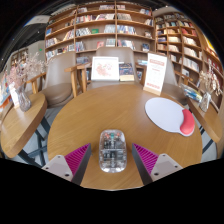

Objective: Arrange mouse

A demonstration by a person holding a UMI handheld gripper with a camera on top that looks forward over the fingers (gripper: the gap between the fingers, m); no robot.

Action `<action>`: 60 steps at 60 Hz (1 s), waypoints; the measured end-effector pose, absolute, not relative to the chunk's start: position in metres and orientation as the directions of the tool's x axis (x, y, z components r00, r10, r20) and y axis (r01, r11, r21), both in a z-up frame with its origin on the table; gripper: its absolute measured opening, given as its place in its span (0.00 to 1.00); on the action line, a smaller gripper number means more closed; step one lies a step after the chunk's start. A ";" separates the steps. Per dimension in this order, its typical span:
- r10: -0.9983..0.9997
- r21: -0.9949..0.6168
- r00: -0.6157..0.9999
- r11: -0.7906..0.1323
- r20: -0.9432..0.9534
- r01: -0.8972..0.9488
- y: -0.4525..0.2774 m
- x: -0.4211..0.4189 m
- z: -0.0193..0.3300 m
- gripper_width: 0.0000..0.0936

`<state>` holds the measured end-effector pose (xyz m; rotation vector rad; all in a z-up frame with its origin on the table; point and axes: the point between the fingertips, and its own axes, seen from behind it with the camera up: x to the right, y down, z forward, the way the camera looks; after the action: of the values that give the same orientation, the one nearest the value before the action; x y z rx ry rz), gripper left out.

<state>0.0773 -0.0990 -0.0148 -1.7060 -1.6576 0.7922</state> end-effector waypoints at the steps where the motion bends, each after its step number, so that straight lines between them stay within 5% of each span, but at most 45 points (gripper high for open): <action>1: 1.000 -0.782 0.029 -0.015 0.004 0.623 -0.099 0.076 -0.015 0.88; 4: 1.000 -0.784 0.016 -0.004 0.007 0.621 -0.100 0.071 -0.014 0.77; 7: 0.999 -0.785 -0.027 0.033 0.020 0.619 -0.105 0.067 -0.014 0.49; 10: 0.999 -0.772 -0.034 0.036 0.019 0.634 -0.106 0.067 -0.015 0.46; 21: 0.999 -0.793 -0.031 0.006 -0.016 0.609 -0.085 0.047 0.025 0.46; 34: 0.996 -0.846 0.087 -0.026 0.024 0.533 0.032 -0.014 0.082 0.46; 45: 0.983 -0.833 0.176 -0.055 0.051 0.550 0.127 -0.058 0.044 0.46; 60: 0.983 -0.798 0.176 -0.070 0.046 0.598 0.156 -0.072 -0.009 0.49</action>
<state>-0.0724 0.1563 -0.0092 -1.7553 -1.5035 0.6992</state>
